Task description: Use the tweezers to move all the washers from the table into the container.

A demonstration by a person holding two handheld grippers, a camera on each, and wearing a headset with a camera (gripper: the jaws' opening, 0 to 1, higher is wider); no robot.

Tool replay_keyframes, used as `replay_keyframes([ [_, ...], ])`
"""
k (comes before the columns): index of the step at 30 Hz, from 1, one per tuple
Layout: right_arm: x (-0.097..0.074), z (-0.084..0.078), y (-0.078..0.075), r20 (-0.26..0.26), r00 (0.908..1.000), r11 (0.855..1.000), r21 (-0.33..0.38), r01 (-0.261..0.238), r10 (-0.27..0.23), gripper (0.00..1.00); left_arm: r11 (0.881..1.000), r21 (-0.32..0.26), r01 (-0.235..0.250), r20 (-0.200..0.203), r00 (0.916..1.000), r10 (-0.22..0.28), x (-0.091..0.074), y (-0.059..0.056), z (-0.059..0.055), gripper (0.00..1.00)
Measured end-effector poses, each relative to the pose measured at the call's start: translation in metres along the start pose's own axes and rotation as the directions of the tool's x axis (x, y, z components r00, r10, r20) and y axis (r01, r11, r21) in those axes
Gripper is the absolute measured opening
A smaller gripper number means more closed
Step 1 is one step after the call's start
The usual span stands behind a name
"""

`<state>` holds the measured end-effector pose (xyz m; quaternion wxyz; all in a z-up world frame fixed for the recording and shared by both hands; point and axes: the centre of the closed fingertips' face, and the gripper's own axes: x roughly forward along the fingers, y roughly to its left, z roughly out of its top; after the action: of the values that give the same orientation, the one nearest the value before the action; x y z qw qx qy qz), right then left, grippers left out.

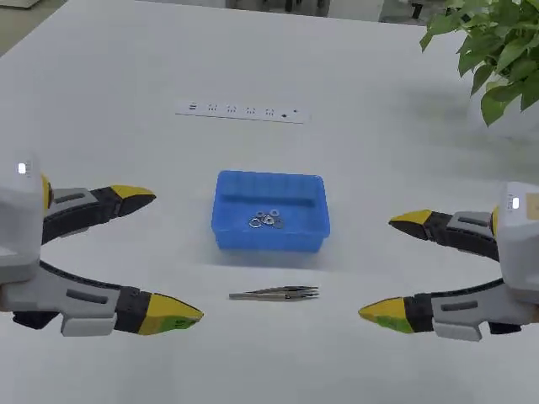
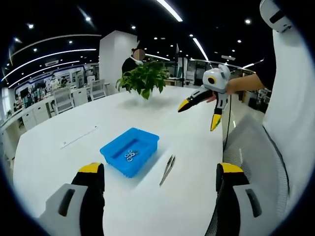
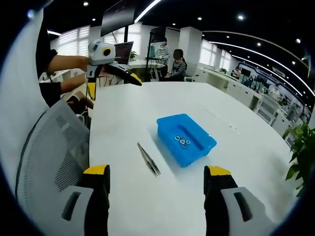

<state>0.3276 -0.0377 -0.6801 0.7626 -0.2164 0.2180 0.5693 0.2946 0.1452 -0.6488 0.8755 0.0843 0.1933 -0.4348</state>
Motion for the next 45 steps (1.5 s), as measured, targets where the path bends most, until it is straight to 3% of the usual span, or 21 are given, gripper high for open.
replay_keyframes([
  [3, -0.001, -0.002, 0.014, -0.019, 0.9984, 0.999, 0.004, -0.053, 0.053, 0.9, 1.0, -0.008, -0.011, -0.006, 0.9999, 0.011, -0.006, 0.003, 0.0, 1.0],
  [8, -0.001, -0.006, 0.028, -0.042, 0.995, 0.996, 0.002, -0.09, 0.09, 0.96, 1.0, -0.001, -0.026, -0.003, 0.9996, 0.026, -0.011, 0.002, 0.003, 1.0],
  [19, -0.009, 0.0, 0.031, -0.03, 0.9949, 0.995, 0.001, -0.097, 0.097, 1.0, 1.0, -0.01, -0.02, 0.038, 0.9991, 0.02, -0.012, -0.009, 0.011, 1.0],
  [24, -0.011, 0.0, 0.031, -0.03, 0.9946, 0.995, 0.012, -0.099, 0.099, 1.0, 1.0, -0.002, -0.015, 0.021, 0.9997, 0.015, -0.015, -0.014, 0.006, 1.0],
  [27, -0.011, -0.001, 0.032, -0.031, 0.9941, 0.995, 0.011, -0.104, 0.104, 1.0, 0.997, -0.025, -0.07, 0.071, 0.995, 0.071, -0.012, -0.011, 0.005, 1.0],
  [29, -0.01, 0.0, 0.031, -0.028, 0.994, 0.994, 0.001, -0.106, 0.106, 1.0, 0.997, -0.025, -0.073, 0.084, 0.9936, 0.075, -0.009, -0.014, 0.0, 1.0],
  [32, -0.008, 0.001, 0.032, -0.023, 0.9931, 0.993, -0.025, -0.116, 0.115, 1.0, 0.996, -0.041, -0.079, 0.066, 0.9945, 0.082, -0.004, -0.021, -0.014, 1.0],
  [34, -0.006, 0.002, 0.033, -0.021, 0.9921, 0.992, -0.034, -0.124, 0.123, 1.0, 0.997, -0.05, -0.055, 0.034, 0.9978, 0.056, -0.001, -0.03, -0.025, 1.0],
  [36, -0.004, 0.002, 0.034, -0.03, 0.9913, 0.99, -0.051, -0.13, 0.128, 1.0, 0.998, -0.013, -0.057, 0.009, 0.9984, 0.057, 0.0, -0.031, -0.029, 1.0],
  [39, -0.001, -0.002, 0.03, -0.053, 0.9917, 0.99, -0.078, -0.121, 0.117, 1.0, 0.998, -0.012, -0.065, 0.021, 0.9977, 0.065, 0.0, -0.028, -0.025, 1.0],
  [42, -0.001, -0.001, 0.027, -0.046, 0.993, 0.991, -0.072, -0.112, 0.109, 1.0, 0.993, -0.071, -0.093, 0.071, 0.9927, 0.098, -0.002, -0.019, -0.014, 1.0],
  [45, 0.0, 0.0, 0.026, -0.037, 0.994, 0.992, -0.066, -0.106, 0.103, 1.0, 0.992, -0.065, -0.106, 0.06, 0.9921, 0.11, -0.004, -0.013, -0.017, 1.0],
])
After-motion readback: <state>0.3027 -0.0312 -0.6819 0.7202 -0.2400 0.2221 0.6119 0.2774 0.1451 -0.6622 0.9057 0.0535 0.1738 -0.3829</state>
